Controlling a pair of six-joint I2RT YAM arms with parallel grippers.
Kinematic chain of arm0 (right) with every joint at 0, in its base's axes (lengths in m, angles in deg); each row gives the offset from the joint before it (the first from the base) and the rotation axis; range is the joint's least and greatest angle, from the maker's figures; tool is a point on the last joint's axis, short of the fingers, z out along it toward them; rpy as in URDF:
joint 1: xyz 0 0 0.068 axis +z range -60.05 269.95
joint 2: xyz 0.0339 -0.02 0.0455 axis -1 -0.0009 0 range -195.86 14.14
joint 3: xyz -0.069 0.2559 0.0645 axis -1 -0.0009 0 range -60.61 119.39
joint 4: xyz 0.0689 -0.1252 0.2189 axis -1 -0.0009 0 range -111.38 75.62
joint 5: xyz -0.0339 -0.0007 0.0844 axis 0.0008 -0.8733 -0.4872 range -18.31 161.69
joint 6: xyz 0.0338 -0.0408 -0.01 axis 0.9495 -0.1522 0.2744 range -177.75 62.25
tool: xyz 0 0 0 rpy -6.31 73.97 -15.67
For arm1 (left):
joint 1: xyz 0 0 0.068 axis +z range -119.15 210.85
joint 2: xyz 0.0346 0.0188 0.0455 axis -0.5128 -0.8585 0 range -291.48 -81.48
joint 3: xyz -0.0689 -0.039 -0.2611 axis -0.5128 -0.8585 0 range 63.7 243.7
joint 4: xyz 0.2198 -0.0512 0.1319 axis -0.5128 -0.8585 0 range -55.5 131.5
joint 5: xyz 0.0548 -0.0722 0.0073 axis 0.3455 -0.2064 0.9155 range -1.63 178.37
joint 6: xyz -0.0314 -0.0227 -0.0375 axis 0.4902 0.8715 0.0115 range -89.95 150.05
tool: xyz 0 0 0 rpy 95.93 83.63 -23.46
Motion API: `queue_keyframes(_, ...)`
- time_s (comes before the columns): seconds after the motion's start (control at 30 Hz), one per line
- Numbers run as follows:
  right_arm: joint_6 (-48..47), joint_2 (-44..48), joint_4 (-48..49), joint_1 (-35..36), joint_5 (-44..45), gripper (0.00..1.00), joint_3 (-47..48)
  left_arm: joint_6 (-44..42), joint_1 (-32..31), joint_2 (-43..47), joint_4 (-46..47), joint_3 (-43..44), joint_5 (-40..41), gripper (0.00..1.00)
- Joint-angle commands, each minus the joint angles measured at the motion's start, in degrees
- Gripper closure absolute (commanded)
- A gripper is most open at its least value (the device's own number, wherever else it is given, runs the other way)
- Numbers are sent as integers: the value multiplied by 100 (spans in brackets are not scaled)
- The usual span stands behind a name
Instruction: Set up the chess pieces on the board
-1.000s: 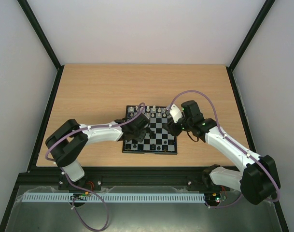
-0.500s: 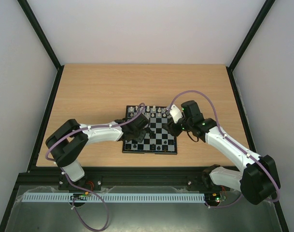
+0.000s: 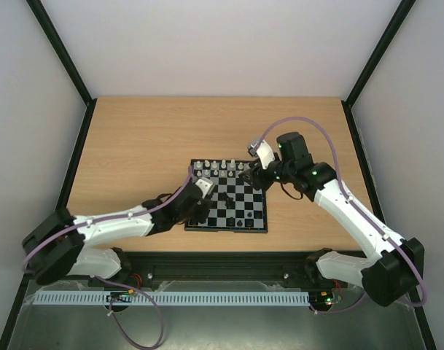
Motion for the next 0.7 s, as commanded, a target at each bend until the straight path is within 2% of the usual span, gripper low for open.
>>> queue_keyframes(0.0,355,-407,-768,-20,-775,44,443,-171,-80,738,1776,-831,-298,82)
queue_keyframes(0.13,462,-827,-913,-15,-1196,45,623,-305,-211,1188,2780,-1342,-347,81)
queue_keyframes(0.27,490,-1267,-1209,-12,-1747,45,852,-374,-402,1266,3561,-1708,-297,81)
queue_keyframes(0.67,430,-2152,-1752,-4,-3100,49,1090,-745,-844,1076,3463,-1499,-91,80)
